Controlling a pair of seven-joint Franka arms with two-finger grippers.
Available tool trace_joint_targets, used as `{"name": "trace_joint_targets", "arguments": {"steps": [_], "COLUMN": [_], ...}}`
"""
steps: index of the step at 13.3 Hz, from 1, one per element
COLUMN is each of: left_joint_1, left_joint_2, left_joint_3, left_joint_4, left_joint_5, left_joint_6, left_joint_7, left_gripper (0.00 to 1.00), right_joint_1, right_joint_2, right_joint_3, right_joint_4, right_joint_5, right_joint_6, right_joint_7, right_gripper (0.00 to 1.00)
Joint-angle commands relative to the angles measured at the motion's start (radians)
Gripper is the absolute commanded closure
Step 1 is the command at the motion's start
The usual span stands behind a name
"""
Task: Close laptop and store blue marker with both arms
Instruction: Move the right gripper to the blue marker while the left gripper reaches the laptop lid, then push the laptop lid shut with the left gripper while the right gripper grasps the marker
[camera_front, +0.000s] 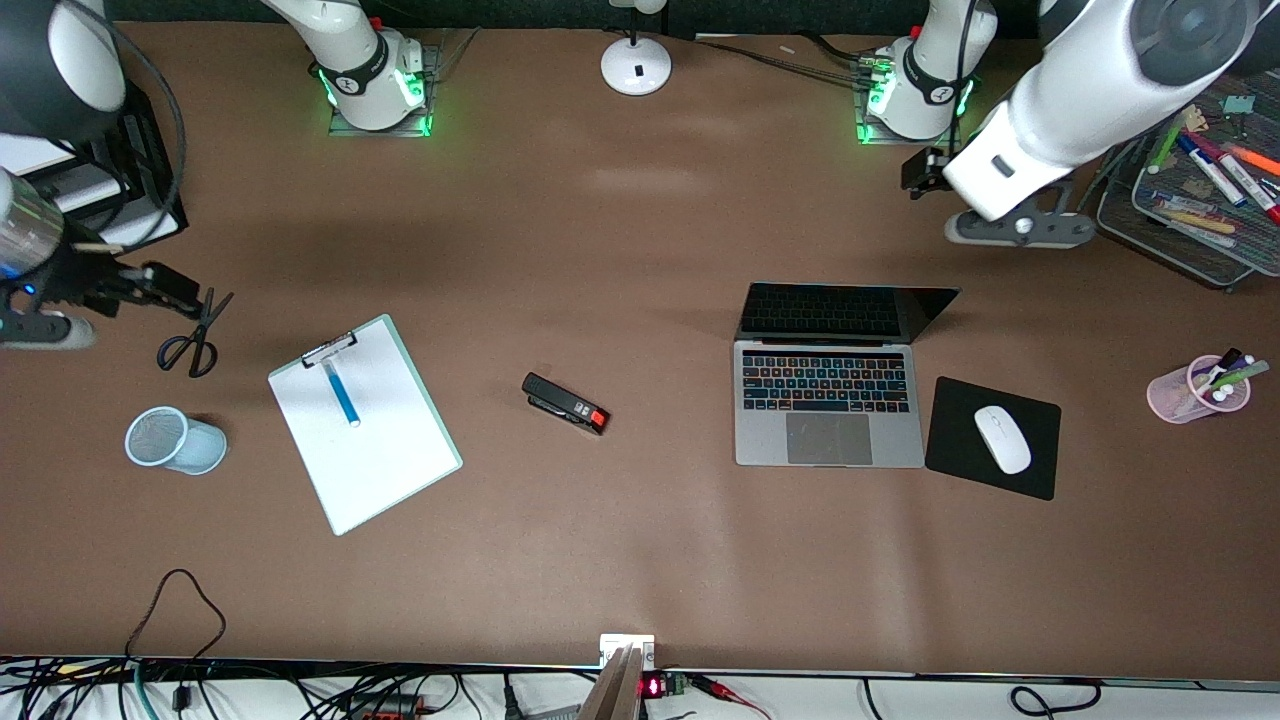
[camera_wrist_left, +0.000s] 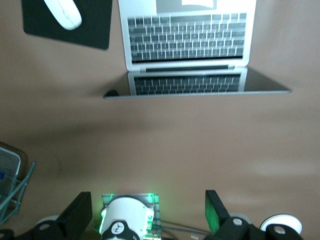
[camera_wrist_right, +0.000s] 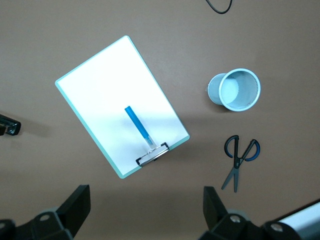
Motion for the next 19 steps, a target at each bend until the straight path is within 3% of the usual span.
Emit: {"name": "trace_joint_targets", "arguments": {"steps": [1, 4, 6, 9, 15, 19], "left_joint_1": [0.0, 0.0, 0.0, -0.005, 0.0, 0.006], "left_joint_2": [0.015, 0.021, 0.07, 0.144, 0.213, 0.284], "left_joint_3": [-0.024, -0.049, -0.058, -0.087, -0.09, -0.09], "left_joint_4": [-0.08, -0.213, -0.234, -0.232, -0.217, -0.134], "left_joint_5": [-0.02, -0.02, -0.02, -0.018, -0.004, -0.003], "left_joint_6": [0.03, 0.165, 0.2, 0.254, 0.378, 0.447], "left_joint_7": [-0.045, -0.061, -0.102, -0.237, -0.239, -0.231], "left_gripper": [0.0, 0.0, 0.0, 0.0, 0.0, 0.0], "right_joint_1": [0.017, 0.018, 0.018, 0.018, 0.04, 0.026], "right_joint_2": [0.055, 0.106, 0.169, 0.253, 0.367, 0.433], "right_joint_3": [0.002, 0.002, 0.002, 0.004, 0.005, 0.002], "right_joint_4": [0.017, 0.017, 0.017, 0.017, 0.011, 0.015], "right_joint_5": [0.003, 0.021, 0.021, 0.022, 0.026, 0.172], "right_joint_6": [0.055, 0.101, 0.139, 0.205, 0.259, 0.291], "right_joint_7": [0.014, -0.009, -0.009, -0.043, -0.208, -0.343], "right_gripper": [0.0, 0.0, 0.0, 0.0, 0.0, 0.0]}}
